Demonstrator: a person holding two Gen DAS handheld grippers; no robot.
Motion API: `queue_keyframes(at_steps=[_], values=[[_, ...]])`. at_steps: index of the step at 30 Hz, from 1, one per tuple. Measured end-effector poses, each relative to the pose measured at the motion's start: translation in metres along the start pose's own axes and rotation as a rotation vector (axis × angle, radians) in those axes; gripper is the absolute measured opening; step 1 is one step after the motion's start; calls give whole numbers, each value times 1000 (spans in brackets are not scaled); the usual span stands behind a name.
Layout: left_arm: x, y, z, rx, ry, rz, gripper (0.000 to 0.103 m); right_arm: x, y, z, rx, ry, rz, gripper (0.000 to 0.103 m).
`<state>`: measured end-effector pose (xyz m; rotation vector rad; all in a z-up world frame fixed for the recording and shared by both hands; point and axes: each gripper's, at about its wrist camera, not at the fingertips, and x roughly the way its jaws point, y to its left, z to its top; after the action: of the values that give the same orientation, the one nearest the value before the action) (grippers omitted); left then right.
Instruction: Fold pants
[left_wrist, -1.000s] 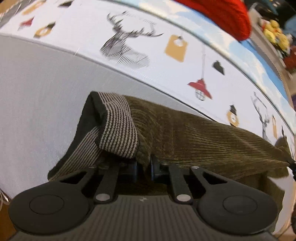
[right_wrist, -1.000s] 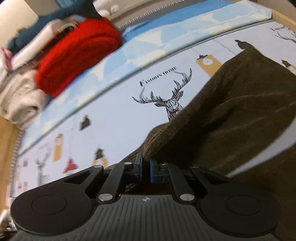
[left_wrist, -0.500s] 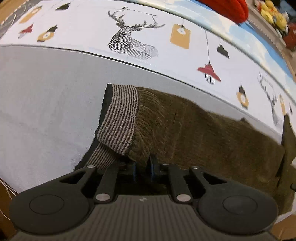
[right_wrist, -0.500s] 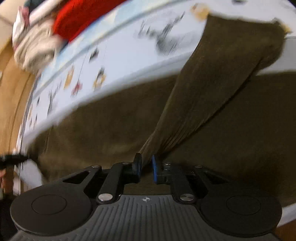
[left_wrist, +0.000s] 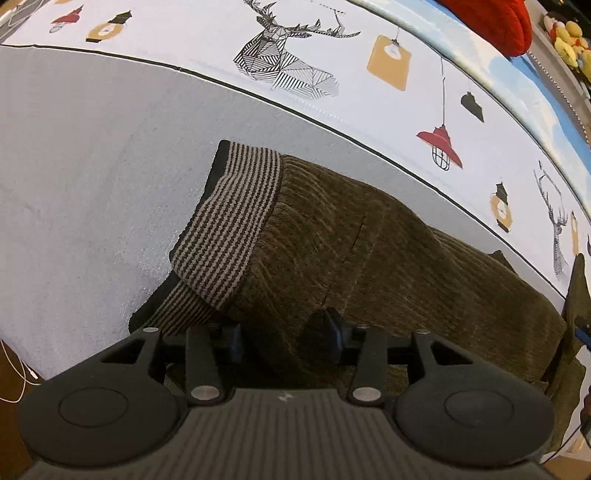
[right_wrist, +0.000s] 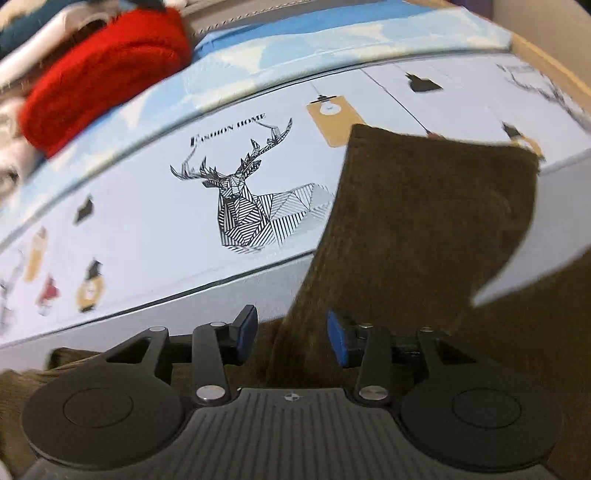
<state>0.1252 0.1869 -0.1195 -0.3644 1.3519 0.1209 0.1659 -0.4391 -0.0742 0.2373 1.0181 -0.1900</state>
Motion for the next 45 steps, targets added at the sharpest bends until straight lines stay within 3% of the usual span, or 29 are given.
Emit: queue_keyframes(at_steps=[7,8,10,13,16,18,21,23,25,28,30,33,35,37,40,45], values=[[4,-3,4,4,7,13,48,32,22,2,-127,13,-169,46],[5,-4,4,4,7,13,48,33,22,2,-132,14,-183,43],[5,-5,5,11,6,14,48,34,20,4,-131,11,-215,15],[5,-5,5,16,3,14,46,19,3,9,-46,-28,-195,3],[3,-5,4,23,-14,21,38,-15,-22,13,52,-119,-190,3],[0,-3,3,29,-27,35,19,-43,-46,12,150,-181,-170,3],[-10,3,1,30,-64,-5,13,-88,-91,-3,325,-239,-112,2],[-19,4,-1,43,-93,-35,13,-111,-124,-23,435,-239,-82,2],[-28,7,-3,49,-119,-50,12,-126,-149,-45,476,-219,-108,0],[-36,8,-8,66,-116,-98,12,-124,-179,-82,406,-60,-38,0],[-35,3,-11,124,-111,-79,13,-119,-194,-107,376,33,-66,0],[-26,5,-8,111,-68,-68,15,-134,-216,-117,367,-78,-56,4],[-23,10,-6,69,-54,-77,15,-141,-229,-117,425,-167,-23,4],[-22,12,-4,29,-53,-87,17,-138,-238,-113,483,-211,18,11],[-19,13,-3,-3,-38,-85,25,-119,-241,-102,540,-229,72,22],[-16,22,-2,-65,-27,-98,36,-77,-234,-81,622,-208,140,30]])
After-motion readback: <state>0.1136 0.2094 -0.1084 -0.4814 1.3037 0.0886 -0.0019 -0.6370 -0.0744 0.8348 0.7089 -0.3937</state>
